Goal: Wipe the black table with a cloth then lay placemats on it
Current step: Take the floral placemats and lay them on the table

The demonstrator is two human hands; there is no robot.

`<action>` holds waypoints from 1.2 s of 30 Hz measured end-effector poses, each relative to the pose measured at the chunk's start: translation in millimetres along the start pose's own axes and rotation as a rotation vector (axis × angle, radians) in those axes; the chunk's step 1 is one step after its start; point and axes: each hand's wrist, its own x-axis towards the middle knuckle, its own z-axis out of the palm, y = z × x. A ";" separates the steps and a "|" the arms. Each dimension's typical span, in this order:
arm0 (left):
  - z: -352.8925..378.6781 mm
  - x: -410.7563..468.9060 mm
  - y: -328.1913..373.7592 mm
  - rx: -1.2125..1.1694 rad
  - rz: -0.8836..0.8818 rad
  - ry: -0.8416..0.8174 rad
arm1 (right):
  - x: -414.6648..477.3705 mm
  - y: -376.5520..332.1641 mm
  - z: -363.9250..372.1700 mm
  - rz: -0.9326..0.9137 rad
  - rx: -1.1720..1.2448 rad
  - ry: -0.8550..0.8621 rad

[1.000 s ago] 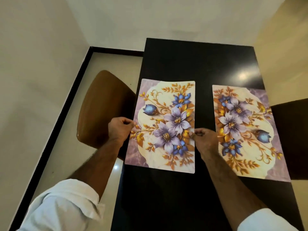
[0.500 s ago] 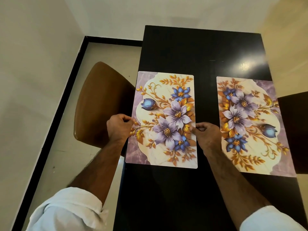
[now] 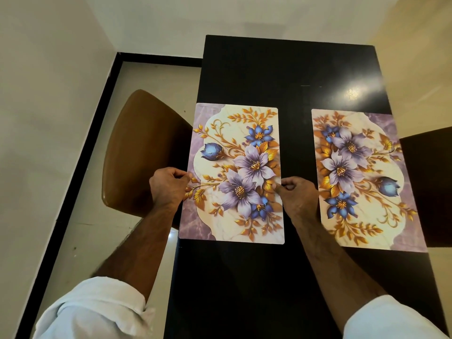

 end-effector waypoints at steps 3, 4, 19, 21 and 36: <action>1.7 -0.6 -0.2 -0.010 -0.015 -0.006 | -2.8 -4.6 0.1 -0.034 -0.101 0.032; 1.6 -0.8 -0.3 -0.016 -0.018 -0.010 | -3.3 -6.0 -0.1 -0.041 -0.126 0.037; 4.4 3.2 -4.7 -0.050 -0.059 -0.021 | -6.8 -7.1 -0.2 -0.023 -0.193 0.048; 4.4 4.7 -5.2 -0.054 -0.062 -0.027 | -7.0 -6.8 0.3 -0.030 -0.205 0.055; 3.9 7.9 -2.4 -0.036 -0.104 -0.032 | -7.1 -5.0 0.1 -0.039 -0.173 0.064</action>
